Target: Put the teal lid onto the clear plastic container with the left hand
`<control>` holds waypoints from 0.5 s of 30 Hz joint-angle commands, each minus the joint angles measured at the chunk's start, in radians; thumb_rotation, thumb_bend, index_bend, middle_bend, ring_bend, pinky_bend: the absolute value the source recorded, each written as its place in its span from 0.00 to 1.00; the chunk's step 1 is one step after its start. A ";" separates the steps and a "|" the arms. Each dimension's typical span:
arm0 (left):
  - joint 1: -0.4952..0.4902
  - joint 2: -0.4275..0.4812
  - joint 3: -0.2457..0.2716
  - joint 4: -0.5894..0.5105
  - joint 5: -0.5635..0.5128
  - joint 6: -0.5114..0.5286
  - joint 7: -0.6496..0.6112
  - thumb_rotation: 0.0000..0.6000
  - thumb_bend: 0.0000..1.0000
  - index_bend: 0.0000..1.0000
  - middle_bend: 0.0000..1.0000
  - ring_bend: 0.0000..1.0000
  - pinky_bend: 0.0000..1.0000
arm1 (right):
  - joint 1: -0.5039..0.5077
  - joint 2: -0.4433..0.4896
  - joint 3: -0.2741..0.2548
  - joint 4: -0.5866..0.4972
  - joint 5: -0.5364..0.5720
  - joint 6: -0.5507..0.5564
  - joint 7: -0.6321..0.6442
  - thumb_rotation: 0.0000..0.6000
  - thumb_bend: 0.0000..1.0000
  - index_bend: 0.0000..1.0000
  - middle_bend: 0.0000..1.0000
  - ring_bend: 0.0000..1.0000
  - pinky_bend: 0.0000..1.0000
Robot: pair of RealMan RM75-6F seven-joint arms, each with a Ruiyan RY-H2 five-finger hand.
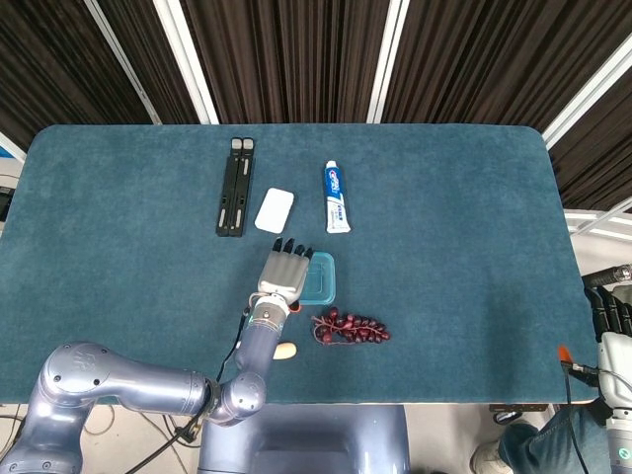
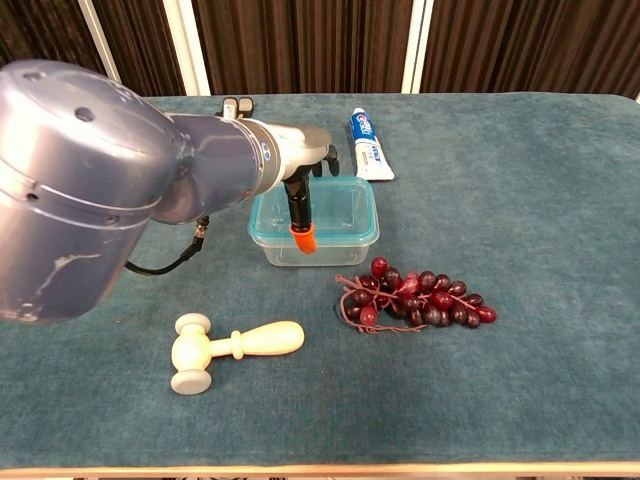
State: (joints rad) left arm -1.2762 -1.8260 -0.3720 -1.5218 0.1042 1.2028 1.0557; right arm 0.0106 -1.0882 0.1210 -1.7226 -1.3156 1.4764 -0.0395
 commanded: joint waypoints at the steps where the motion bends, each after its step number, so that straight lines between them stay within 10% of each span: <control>1: -0.001 -0.003 -0.002 0.004 0.000 -0.001 0.002 1.00 0.25 0.15 0.30 0.03 0.01 | 0.000 0.000 0.000 -0.001 0.000 0.000 -0.001 1.00 0.35 0.00 0.00 0.00 0.00; 15: 0.004 -0.006 -0.007 0.007 0.005 -0.007 0.006 1.00 0.22 0.15 0.23 0.03 0.00 | 0.000 -0.001 0.001 -0.001 0.003 0.000 -0.001 1.00 0.35 0.00 0.00 0.00 0.00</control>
State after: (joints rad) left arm -1.2721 -1.8325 -0.3783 -1.5149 0.1092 1.1957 1.0622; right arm 0.0104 -1.0893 0.1219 -1.7239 -1.3128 1.4768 -0.0408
